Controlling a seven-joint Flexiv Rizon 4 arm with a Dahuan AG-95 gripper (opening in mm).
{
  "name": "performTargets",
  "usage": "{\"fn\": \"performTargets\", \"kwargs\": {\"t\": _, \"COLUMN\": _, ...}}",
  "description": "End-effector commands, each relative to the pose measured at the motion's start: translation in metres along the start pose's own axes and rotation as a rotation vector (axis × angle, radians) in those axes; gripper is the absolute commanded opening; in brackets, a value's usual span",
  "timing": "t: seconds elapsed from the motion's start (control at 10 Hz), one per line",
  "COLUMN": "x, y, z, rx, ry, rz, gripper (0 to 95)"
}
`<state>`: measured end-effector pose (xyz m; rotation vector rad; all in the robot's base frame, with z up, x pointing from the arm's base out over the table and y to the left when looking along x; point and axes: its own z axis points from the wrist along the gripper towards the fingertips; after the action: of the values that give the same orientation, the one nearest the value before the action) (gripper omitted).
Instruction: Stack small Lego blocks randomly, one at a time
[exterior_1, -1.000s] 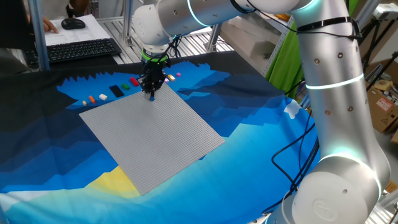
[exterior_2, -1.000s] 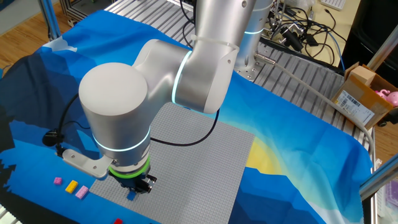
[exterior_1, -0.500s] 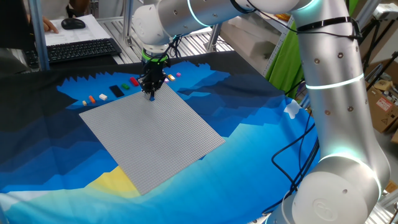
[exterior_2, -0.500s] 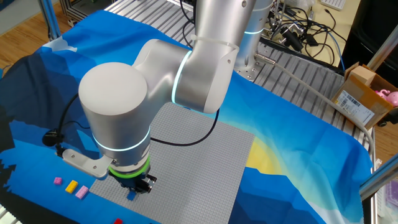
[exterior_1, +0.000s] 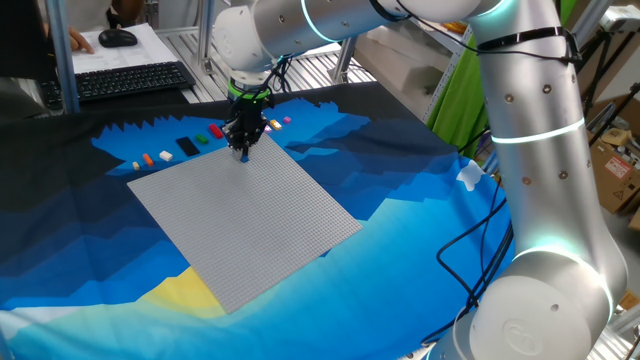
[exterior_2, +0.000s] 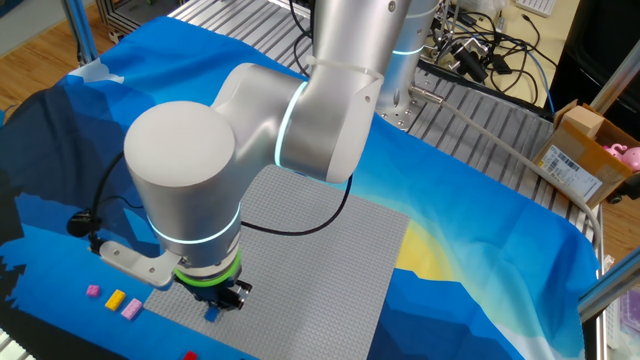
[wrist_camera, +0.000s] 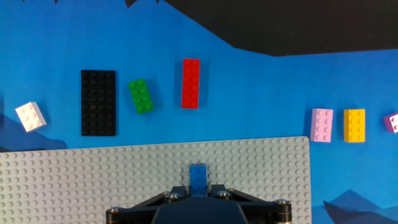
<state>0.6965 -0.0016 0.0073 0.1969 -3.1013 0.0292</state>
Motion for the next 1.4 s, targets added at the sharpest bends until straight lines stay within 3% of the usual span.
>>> {"fn": "performTargets", "kwargs": {"t": 0.1, "x": 0.0020, "y": -0.0001, "z": 0.0038, "rx": -0.001, "ry": 0.001, "rz": 0.004, "gripper": 0.0}}
{"fn": "performTargets", "kwargs": {"t": 1.3, "x": 0.0010, "y": 0.0001, "z": 0.0078, "rx": -0.001, "ry": -0.004, "rz": 0.010, "gripper": 0.0}}
{"fn": "performTargets", "kwargs": {"t": 1.4, "x": 0.0010, "y": 0.0001, "z": 0.0076, "rx": 0.000, "ry": -0.005, "rz": 0.012, "gripper": 19.0}}
